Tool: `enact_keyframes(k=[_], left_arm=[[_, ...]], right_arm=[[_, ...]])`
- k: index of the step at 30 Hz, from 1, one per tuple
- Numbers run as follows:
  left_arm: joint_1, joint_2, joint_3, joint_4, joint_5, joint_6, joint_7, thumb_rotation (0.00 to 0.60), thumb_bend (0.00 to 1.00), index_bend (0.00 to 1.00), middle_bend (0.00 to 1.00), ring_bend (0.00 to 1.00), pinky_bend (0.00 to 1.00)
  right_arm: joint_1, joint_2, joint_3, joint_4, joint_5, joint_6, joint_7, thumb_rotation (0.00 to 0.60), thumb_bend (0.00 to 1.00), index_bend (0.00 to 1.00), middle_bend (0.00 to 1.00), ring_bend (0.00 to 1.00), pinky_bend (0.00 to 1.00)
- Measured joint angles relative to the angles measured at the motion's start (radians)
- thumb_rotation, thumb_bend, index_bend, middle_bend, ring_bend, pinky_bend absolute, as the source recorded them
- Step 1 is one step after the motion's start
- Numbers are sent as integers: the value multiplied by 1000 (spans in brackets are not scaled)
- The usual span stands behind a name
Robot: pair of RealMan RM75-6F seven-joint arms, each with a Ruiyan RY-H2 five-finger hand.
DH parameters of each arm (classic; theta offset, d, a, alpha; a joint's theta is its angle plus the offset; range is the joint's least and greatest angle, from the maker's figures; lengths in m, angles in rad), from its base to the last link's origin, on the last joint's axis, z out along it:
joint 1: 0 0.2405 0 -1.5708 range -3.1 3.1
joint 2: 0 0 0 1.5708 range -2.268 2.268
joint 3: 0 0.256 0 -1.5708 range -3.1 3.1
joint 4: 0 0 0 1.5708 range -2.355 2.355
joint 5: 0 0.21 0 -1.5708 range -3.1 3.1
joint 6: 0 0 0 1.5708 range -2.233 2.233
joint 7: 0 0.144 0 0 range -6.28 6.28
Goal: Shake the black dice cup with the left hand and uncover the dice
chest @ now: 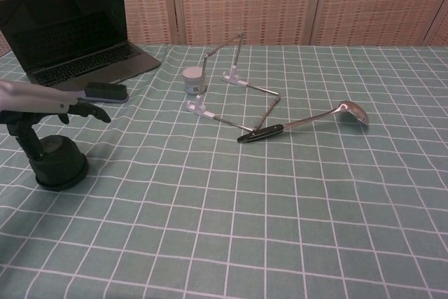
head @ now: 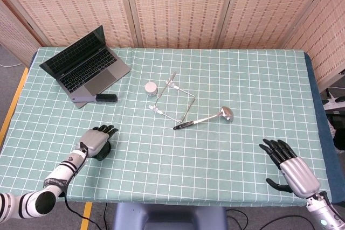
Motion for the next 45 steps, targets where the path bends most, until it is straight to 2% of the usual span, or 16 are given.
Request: enact_keyframes(k=[9, 20, 28, 36, 45], left_arm=[[-113, 3, 73, 16, -128, -44, 49, 600, 387, 0, 0, 0, 220], [-161, -30, 117, 91, -183, -82, 42, 600, 371, 0, 0, 0, 220], [-207, -41, 162, 100, -219, -92, 41, 600, 370, 1, 18, 1, 220], [-248, -65, 213, 131, -270, -103, 40, 600, 370, 91, 65, 23, 236], [-256, -75, 248, 139, -250, -108, 22, 600, 370, 171, 136, 100, 287]], right_arm=[[4, 2, -15, 0, -20, 5, 0, 600, 151, 0, 0, 0, 0], [13, 18, -25, -15, -9, -23, -1, 600, 152, 0, 0, 0, 0], [14, 19, -25, -17, -7, -22, -6, 600, 151, 0, 0, 0, 0], [15, 19, -26, -17, -5, -21, -4, 600, 151, 0, 0, 0, 0], [16, 18, -26, -19, -1, -20, -2, 600, 151, 0, 0, 0, 0]])
